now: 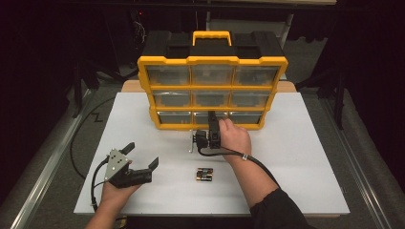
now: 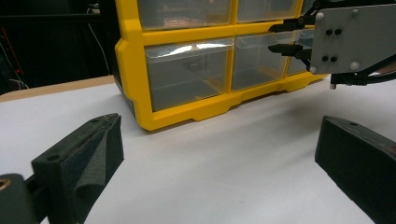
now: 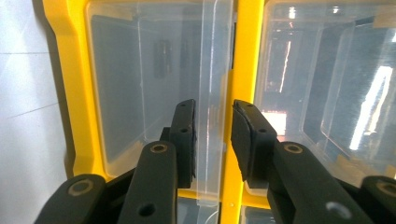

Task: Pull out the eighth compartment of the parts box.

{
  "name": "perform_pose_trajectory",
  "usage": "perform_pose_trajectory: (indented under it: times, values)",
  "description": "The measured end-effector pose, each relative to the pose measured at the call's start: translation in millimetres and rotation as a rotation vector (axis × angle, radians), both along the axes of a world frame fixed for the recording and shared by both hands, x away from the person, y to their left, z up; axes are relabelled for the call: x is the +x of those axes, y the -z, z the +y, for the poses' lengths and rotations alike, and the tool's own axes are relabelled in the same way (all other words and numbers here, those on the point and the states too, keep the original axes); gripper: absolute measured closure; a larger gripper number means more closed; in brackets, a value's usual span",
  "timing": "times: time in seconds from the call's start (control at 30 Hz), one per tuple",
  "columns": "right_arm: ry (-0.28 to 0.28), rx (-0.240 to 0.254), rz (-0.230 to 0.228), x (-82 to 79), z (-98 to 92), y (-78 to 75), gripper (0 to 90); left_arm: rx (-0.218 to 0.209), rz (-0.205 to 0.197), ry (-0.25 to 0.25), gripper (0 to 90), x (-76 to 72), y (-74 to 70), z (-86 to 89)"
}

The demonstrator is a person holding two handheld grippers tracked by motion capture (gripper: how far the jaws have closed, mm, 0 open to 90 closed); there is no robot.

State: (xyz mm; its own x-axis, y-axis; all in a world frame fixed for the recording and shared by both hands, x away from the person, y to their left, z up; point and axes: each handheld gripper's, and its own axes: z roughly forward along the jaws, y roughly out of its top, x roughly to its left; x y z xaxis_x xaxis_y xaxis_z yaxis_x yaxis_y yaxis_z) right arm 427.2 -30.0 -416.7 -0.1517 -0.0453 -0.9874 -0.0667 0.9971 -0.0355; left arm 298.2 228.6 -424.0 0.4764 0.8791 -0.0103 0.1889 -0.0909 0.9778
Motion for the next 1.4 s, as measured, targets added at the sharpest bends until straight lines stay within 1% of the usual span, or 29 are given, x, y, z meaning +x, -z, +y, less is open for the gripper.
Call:
perform_pose_trajectory:
  times: [0.23,0.4,0.87,1.03,1.27,1.4]
  values:
    - [0.013,-0.005,0.006,3.4,-1.0,1.7,72.6,0.0,-0.001,0.001,2.2,0.2,0.1,-0.2]
    - [0.016,-0.002,-0.001,4.5,-1.0,1.7,76.2,0.002,0.0,0.002,2.2,0.4,0.3,-0.5]
    - [0.043,-0.013,-0.058,3.9,3.2,8.6,78.2,0.002,-0.002,0.003,2.2,-0.3,-0.2,-0.4]
    - [0.045,-0.014,-0.052,3.9,3.2,7.7,78.4,0.002,-0.002,0.002,2.2,-0.2,-0.1,-0.5]
    - [0.04,-0.011,-0.029,3.7,3.4,4.5,78.5,0.001,-0.002,0.003,2.2,0.0,-0.1,-0.3]
    - [0.038,-0.017,-0.026,2.9,3.5,3.5,78.5,0.0,-0.002,0.003,2.2,-0.1,-0.2,0.0]
